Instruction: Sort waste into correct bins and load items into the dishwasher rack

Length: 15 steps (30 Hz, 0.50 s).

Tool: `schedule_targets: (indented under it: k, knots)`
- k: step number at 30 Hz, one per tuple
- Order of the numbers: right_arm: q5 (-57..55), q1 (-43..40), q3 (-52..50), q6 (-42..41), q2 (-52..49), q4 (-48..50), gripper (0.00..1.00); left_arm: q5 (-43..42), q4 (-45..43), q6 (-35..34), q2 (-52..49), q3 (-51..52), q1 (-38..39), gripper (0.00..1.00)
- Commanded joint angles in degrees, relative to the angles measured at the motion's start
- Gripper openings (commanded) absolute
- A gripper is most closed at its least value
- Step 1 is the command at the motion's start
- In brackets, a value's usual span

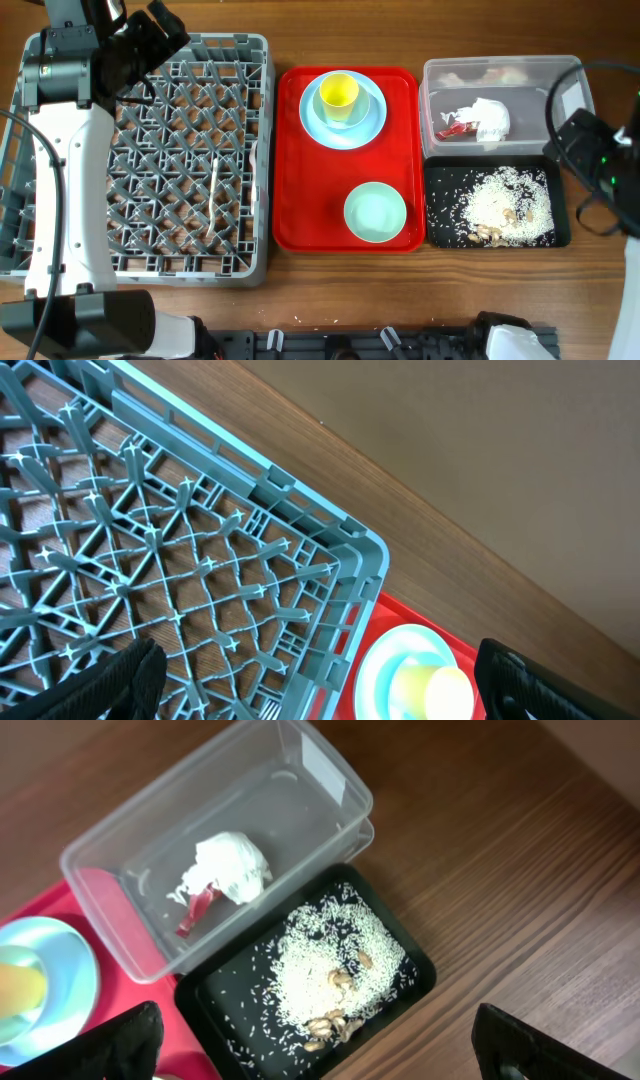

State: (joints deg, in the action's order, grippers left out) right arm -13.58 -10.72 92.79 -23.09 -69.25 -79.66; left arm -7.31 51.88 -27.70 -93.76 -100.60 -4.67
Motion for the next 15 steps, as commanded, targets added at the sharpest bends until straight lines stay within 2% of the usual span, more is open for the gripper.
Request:
schedule_targets:
  k: [1, 8, 15]
  knots:
    - [-1.0, -0.2, -0.3, 0.5, -3.8, 0.1, 1.00, 0.1, -0.1, 0.3, 0.1, 0.1, -0.3, 1.00]
    - [-1.0, -0.2, -0.3, 0.5, -14.0, 0.7, 1.00, 0.2, -0.1, 0.3, 0.1, 0.1, -0.3, 1.00]
    - [-0.9, -0.2, -0.3, 0.5, -22.3, 9.1, 1.00, 0.2, -0.1, 0.3, 0.1, 0.1, -0.3, 1.00]
